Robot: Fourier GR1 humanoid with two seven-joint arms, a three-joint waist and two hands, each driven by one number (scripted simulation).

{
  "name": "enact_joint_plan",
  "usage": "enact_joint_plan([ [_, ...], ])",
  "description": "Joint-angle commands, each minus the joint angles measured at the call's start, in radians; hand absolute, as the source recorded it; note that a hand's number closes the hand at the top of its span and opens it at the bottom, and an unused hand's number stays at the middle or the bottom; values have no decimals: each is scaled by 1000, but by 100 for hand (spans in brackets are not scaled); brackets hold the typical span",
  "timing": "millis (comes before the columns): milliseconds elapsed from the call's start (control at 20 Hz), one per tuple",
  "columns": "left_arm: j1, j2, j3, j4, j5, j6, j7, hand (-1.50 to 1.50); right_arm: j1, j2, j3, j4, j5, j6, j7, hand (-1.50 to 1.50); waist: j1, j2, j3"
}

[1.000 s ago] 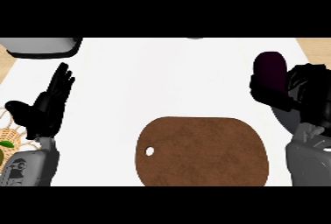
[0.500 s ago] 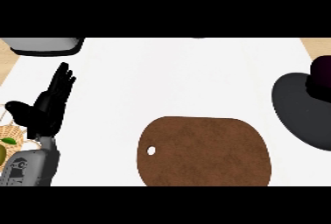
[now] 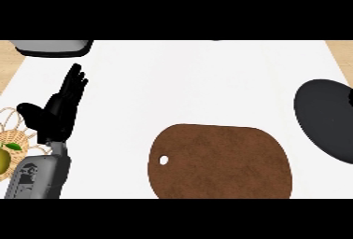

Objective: Pick the eggplant from the cutting board and place it in the pan

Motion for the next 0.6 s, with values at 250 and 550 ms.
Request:
enact_joint_plan([
  [250,16,-28,-20,24,-7,-3,-51,0,-101,-20,-118,334,-173,184,-137,-150,16,11,3],
  [550,-25,10,10,-11,4,-6,0,0,-88,-58,-163,455,-221,222,-331,-150,10,5,2],
])
